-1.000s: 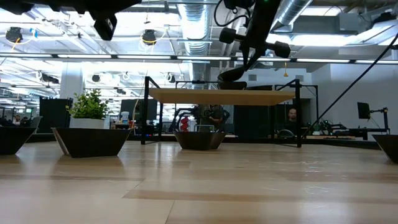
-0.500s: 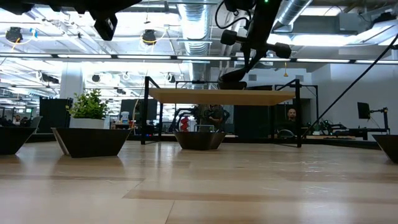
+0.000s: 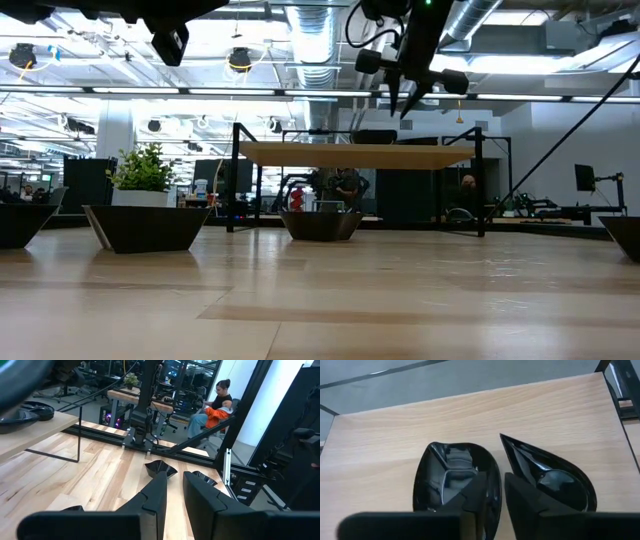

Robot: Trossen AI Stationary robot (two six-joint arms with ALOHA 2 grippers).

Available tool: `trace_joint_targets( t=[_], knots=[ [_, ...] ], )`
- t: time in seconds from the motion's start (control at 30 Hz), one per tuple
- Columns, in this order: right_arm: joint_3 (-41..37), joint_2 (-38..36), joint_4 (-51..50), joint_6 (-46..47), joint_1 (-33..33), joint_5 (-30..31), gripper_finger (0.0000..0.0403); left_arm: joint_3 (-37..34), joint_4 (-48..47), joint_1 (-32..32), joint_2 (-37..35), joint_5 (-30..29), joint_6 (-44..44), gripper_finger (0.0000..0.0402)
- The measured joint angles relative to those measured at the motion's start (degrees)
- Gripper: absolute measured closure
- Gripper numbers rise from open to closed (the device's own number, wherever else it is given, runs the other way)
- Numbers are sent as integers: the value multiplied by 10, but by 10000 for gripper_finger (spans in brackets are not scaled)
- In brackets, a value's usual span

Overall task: Pick & Place Mini shaped plates
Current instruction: Stack the black leaf shaped plate on top of the black leaf shaped plate on the shelf, then put the black wave square shaped plate on the shelf

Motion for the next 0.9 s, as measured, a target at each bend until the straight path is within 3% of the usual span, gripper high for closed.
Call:
trace_joint_targets(
  t=[0.17,0.47,0.63,0.9],
  knots=[
    [0,0,0,-2,0,5,313,0,0,0,0,0,0,337],
    [0,-5,4,-57,29,44,305,0,-35,0,0,0,-28,337],
    [0,-15,28,-186,59,-37,305,0,-70,0,-7,11,-50,337],
    [0,-64,76,-346,168,-44,305,0,-137,-3,-50,16,-57,337]
  ],
)
